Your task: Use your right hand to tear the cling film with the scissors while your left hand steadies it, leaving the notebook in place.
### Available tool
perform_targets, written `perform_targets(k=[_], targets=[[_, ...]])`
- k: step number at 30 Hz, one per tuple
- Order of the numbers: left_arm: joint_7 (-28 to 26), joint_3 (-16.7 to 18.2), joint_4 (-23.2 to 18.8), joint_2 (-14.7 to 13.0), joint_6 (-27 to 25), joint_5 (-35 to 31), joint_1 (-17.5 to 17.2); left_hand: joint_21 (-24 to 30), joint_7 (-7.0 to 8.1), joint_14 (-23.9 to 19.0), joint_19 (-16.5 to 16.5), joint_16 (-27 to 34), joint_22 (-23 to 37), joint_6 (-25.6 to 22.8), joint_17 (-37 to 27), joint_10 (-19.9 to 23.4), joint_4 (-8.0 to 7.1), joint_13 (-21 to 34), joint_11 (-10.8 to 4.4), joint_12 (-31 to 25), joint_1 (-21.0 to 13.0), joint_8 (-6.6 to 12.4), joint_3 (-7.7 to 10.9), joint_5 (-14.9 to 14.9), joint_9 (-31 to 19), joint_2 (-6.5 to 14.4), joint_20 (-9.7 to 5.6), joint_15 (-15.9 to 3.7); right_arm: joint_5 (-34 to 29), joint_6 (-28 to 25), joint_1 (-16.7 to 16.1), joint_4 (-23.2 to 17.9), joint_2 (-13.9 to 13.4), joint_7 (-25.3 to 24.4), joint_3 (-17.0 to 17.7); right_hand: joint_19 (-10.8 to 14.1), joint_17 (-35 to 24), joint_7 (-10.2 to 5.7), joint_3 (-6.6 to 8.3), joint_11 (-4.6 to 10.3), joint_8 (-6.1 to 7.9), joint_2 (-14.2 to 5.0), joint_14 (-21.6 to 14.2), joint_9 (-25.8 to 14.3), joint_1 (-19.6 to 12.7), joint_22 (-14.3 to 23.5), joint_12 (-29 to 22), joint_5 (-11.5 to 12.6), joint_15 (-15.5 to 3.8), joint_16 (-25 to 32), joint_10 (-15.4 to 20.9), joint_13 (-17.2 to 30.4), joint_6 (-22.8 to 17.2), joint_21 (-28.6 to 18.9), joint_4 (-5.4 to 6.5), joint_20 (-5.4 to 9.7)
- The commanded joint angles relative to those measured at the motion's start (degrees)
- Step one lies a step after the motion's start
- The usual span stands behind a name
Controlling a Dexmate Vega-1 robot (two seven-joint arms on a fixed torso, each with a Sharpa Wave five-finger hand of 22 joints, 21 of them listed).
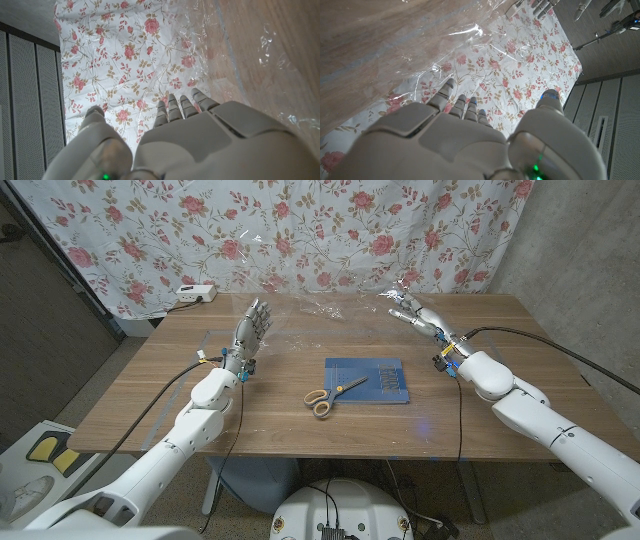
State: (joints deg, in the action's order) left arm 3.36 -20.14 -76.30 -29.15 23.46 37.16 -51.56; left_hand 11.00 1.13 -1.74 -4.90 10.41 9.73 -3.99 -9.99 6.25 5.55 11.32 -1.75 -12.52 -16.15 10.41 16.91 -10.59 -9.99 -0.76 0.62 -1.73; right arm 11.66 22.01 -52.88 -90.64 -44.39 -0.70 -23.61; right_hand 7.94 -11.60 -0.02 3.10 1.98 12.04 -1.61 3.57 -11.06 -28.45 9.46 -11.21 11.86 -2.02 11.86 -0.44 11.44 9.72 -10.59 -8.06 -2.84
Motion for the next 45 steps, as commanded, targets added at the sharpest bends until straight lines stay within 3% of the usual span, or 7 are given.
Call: perform_targets(k=[1, 9, 19, 45], targets=[[-0.4, -0.3, -0.8, -0.3, -1.0, -0.1, -0.4, 0.0, 0.21, 0.0, -0.1, 0.1, 0.2, -0.2, -0.1, 0.8, 0.28, 0.1, 0.07, -0.2, 0.0, 0.33, -0.01, -0.2, -0.2, 0.6, 0.27, -0.5, -2.3, 0.9, -0.6, -2.1, -1.4, 0.4, 0.3, -0.1, -0.1, 0.84, 0.22, 0.49, 0.84, 0.11, 0.3, -0.4, -0.6, 0.2, -0.7, -0.2, -0.8, 0.0, 1.5, 0.1, 0.9, 0.0, 0.21, 0.1], [-1.0, -0.2, -2.0, -0.7, -1.3, -0.5, -0.7, 0.0, 0.24, -0.2, -0.1, 0.2, 0.2, -0.2, -0.1, 1.1, 0.35, 0.1, -0.06, -0.3, 0.0, 0.31, -0.04, -0.2, -0.2, 0.7, 0.27, -0.58, -8.5, 1.6, -0.8, -5.1, -2.6, -1.1, 0.2, 0.2, 0.1, 0.55, 0.47, 1.35, 1.76, 0.04, -0.4, -0.5, -1.5, 0.2, -1.7, -0.1, -1.56, 0.3, 5.1, 0.1, -1.6, -0.1, -0.1, 0.07], [-1.4, 0.1, -3.2, -1.3, -1.7, -0.5, -1.3, 0.0, 0.32, -0.3, -0.1, 0.2, 0.2, -0.2, -0.1, 1.0, 0.45, 0.1, -0.06, -0.2, 0.1, 0.28, -0.07, -0.2, -0.2, 0.7, 0.32, -0.61, -11.0, 1.5, -1.4, -7.4, -3.6, -0.9, 0.6, 0.2, 0.2, -0.04, 0.63, 1.94, 2.6, 0.28, -0.8, -0.7, -2.5, 0.2, -2.2, 0.0, -2.1, 0.4, 7.3, 0.2, -4.1, -0.1, -0.41, -0.16], [-1.9, -0.3, -3.1, -1.3, -1.9, -1.2, -1.3, 0.0, 0.36, -0.2, 0.0, 0.1, 0.3, -0.2, -0.1, 1.1, 0.62, 0.1, -0.15, -0.1, 0.1, 0.25, -0.14, -0.2, -0.1, 0.8, 0.51, -0.63, -17.7, 0.7, -2.2, -12.5, -5.3, 0.3, 0.1, 0.9, 0.4, -0.57, 0.96, 2.35, 2.81, 0.18, -1.2, -0.8, -3.8, 0.2, -2.2, 0.3, -2.68, 0.4, 9.0, 0.2, -5.4, -0.3, -0.53, -0.13]])
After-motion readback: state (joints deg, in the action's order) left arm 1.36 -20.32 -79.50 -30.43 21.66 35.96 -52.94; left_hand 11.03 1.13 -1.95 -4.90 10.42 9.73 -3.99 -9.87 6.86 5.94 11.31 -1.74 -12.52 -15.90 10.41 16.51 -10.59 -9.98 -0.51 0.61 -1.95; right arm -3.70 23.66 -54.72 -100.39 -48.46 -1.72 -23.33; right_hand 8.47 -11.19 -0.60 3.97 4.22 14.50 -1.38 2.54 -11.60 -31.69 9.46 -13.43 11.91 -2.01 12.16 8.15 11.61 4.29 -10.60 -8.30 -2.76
